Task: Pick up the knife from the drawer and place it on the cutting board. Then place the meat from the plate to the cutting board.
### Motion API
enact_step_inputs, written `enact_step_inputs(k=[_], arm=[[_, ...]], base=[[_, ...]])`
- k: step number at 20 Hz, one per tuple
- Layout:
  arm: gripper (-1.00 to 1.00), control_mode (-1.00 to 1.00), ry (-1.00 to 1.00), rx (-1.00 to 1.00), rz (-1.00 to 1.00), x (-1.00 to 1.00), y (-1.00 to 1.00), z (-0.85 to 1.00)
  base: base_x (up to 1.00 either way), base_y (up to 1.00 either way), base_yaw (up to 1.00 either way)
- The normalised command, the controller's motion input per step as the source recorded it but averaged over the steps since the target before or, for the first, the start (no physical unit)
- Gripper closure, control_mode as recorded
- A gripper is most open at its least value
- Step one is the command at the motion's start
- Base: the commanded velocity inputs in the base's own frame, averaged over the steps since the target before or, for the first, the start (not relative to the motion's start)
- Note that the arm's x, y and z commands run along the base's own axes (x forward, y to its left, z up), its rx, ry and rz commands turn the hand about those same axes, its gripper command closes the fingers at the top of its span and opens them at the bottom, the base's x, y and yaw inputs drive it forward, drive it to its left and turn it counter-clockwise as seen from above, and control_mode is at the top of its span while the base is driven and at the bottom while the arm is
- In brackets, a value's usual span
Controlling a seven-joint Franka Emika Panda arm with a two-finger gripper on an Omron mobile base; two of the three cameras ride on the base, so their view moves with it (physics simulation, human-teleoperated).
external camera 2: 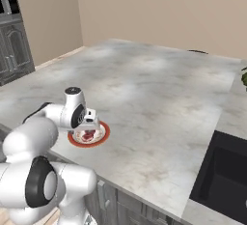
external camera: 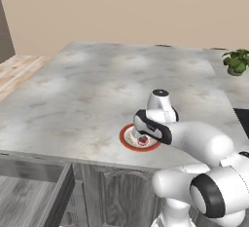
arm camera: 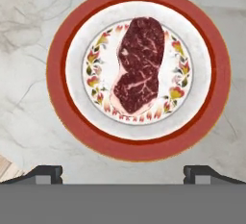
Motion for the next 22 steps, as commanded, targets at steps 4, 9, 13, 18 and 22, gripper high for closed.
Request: enact_step_inputs(k=[4, 9, 13, 18, 22], arm=[[-1.0, -1.0, 0.0, 0.0, 0.0, 0.35, 0.0, -0.26], [-1.0, -1.0, 0.0, 0.0, 0.0, 0.25, 0.0, -0.2], [-1.0, -1.0, 0.0, 0.0, 0.0, 0.24, 0.0, -0.18], [-1.0, -1.0, 0.0, 0.0, 0.0, 0.26, 0.0, -0.2], [-1.0, -1.0, 0.01, 0.0, 0.0, 0.28, 0.0, -0.2]], base=[[0.0, 0.0, 0.0], [0.0, 0.0, 0.0], [0.0, 0.0, 0.0], [0.0, 0.0, 0.0], [0.0, 0.0, 0.0]])
